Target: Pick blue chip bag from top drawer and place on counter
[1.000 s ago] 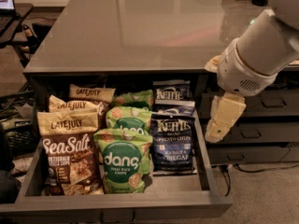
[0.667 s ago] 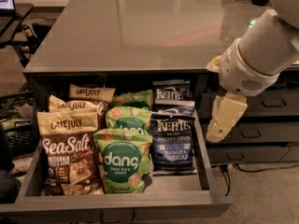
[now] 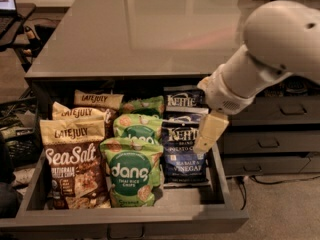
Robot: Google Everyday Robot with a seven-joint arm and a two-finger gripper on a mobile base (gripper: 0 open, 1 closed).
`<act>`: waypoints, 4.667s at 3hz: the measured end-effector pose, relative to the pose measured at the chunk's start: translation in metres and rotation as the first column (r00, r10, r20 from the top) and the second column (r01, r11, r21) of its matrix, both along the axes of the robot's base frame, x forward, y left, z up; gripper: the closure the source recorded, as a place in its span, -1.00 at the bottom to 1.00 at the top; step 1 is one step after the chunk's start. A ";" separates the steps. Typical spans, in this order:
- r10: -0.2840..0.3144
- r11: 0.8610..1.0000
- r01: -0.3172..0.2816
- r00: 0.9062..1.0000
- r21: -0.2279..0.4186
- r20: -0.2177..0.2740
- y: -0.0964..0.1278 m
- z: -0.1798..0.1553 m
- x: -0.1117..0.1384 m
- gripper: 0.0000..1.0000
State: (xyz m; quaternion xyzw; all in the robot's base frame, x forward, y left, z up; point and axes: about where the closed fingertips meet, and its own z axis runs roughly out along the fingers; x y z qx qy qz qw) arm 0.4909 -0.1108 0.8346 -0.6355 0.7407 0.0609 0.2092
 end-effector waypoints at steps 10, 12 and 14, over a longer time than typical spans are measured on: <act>-0.053 0.997 0.065 0.978 0.051 -0.202 0.026 -0.115 0.059 1.00; -0.153 0.987 0.158 0.984 0.044 -0.090 -0.009 0.002 0.019 1.00; -0.153 0.988 0.153 0.988 0.024 0.013 -0.019 0.073 0.032 1.00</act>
Offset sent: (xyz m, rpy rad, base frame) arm 0.0385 0.0199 -0.0957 0.0402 0.1237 -0.0450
